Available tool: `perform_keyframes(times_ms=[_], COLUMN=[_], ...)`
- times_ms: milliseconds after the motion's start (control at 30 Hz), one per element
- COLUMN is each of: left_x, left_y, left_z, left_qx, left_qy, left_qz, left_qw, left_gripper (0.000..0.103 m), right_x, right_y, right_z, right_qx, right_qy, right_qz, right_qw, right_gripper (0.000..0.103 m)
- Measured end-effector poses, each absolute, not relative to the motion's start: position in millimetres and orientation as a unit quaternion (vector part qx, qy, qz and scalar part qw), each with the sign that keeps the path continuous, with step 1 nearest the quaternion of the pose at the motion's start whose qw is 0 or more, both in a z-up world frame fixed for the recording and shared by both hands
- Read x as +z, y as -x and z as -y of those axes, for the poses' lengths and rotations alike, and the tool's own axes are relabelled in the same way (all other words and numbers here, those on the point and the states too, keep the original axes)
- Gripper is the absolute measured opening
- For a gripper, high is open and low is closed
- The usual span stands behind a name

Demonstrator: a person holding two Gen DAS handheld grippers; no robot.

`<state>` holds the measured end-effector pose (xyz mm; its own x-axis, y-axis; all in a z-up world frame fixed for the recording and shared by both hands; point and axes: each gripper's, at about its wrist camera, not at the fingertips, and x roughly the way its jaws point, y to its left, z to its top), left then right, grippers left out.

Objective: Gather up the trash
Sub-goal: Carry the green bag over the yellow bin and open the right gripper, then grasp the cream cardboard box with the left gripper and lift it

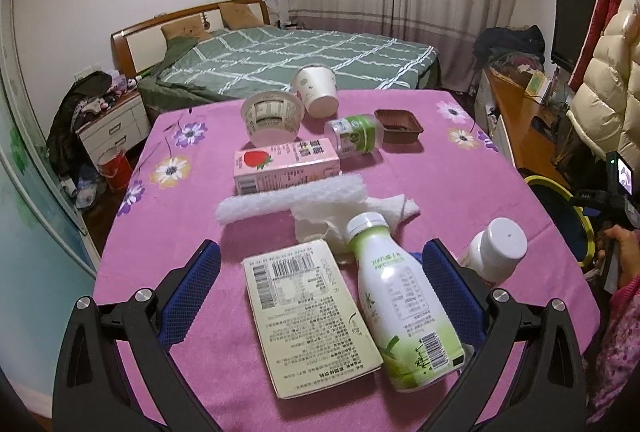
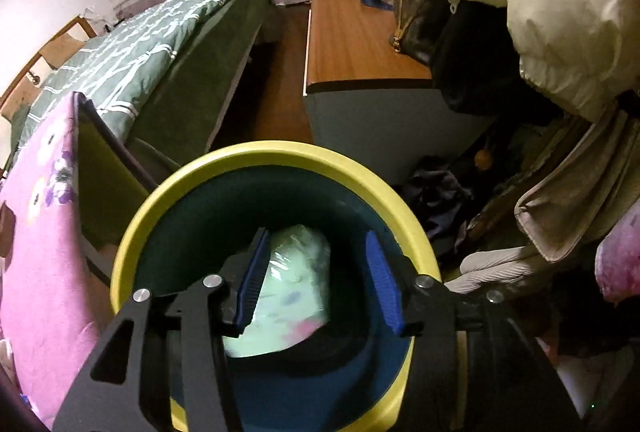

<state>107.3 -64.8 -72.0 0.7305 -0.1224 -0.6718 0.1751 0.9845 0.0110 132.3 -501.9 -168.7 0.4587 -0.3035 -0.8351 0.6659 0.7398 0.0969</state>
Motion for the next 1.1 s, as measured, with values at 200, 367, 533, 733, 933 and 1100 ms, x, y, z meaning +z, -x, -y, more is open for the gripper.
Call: perform_keyframes(times_ms=[200, 367, 533, 733, 933, 1100], left_x=[-88, -107, -126, -139, -145, -146], left_y=[-104, -96, -89, -84, -85, -96], left_z=[63, 46, 42, 46, 58, 35], left_qx=[-0.079, -0.069, -0.070, -0.083, -0.098, -0.061], left_qy=[-0.046, -0.032, -0.031, -0.037, -0.045, -0.030], left_qz=[-0.383, -0.415, -0.445, -0.456, -0.461, -0.471], left_qw=[0.919, 0.907, 0.892, 0.885, 0.881, 0.880], left_gripper=[0.099, 0.098, 0.096, 0.096, 0.096, 0.095], right_x=[-150, -134, -125, -122, -125, -131], right_y=[-126, -121, -120, -120, -122, -123], right_z=[487, 474, 460, 449, 442, 441], right_qx=[-0.280, -0.265, -0.246, -0.233, -0.221, -0.215], right_qy=[-0.201, -0.195, -0.192, -0.189, -0.189, -0.189], right_qz=[-0.411, -0.396, -0.391, -0.390, -0.393, -0.397], right_qw=[0.844, 0.857, 0.866, 0.871, 0.873, 0.872], right_gripper=[0.051, 0.054, 0.055, 0.055, 0.055, 0.055])
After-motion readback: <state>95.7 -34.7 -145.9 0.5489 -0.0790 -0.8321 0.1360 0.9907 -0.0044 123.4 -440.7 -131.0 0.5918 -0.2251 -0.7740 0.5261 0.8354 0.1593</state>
